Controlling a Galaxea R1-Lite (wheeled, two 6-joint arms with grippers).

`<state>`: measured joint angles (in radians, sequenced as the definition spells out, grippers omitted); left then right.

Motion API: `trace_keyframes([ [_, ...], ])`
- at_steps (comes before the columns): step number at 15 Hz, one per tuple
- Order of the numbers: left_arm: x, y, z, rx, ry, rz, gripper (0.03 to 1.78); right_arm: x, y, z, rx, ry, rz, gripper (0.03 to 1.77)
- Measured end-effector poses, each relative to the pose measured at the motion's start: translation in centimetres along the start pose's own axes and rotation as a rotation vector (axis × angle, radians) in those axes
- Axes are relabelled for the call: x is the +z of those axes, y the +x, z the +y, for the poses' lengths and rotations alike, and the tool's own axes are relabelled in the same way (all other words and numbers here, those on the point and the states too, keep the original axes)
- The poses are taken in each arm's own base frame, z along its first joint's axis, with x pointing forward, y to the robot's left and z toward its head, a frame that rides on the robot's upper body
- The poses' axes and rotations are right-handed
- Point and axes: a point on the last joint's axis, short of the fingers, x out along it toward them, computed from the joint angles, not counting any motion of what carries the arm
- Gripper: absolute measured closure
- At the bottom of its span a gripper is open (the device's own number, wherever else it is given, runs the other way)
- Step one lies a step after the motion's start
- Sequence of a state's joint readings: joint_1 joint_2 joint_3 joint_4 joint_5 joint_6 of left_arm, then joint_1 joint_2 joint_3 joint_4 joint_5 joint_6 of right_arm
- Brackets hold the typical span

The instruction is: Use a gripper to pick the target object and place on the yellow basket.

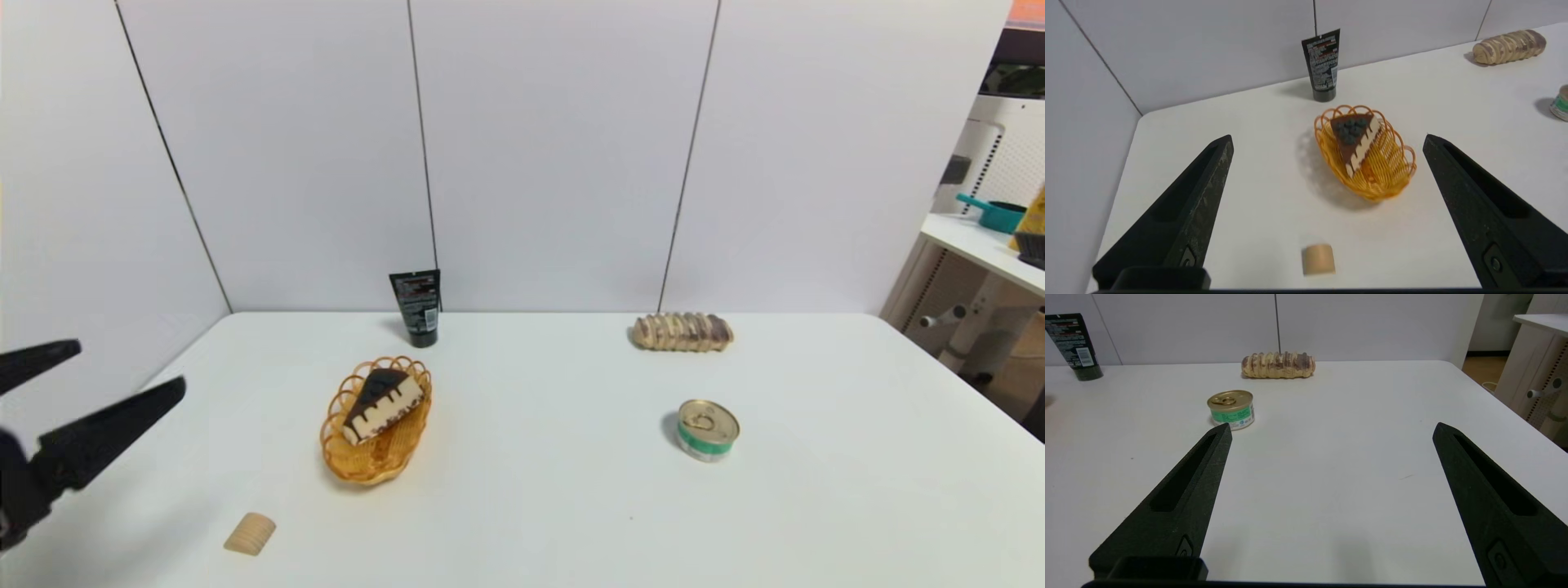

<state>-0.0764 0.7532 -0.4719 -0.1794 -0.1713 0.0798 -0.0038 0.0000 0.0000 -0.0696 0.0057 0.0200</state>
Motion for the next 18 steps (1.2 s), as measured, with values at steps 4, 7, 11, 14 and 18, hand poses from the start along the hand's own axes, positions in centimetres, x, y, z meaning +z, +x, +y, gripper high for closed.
trace_keyframes([
  [4,-7.6,-4.9,-1.3,0.061,-0.039,0.007,0.12,0.0,0.0,0.0,0.0,0.0,0.0,0.1],
  [7,-12.3,-6.5,-1.9,0.149,-0.031,-0.02,0.12,0.0,0.0,0.0,0.001,0.0,0.0,0.1],
  [11,-14.6,-7.5,-2.2,0.253,-0.062,-0.066,0.12,0.0,0.0,0.0,0.0,0.0,0.0,0.1],
  [14,-14.8,-7.8,-2.2,0.262,-0.128,-0.114,0.12,0.0,0.0,0.0,0.0,0.0,0.0,0.1],
  [18,-14.8,-7.9,-2.2,0.262,-0.129,-0.127,0.12,0.0,0.0,0.0,0.0,0.0,0.0,0.1],
])
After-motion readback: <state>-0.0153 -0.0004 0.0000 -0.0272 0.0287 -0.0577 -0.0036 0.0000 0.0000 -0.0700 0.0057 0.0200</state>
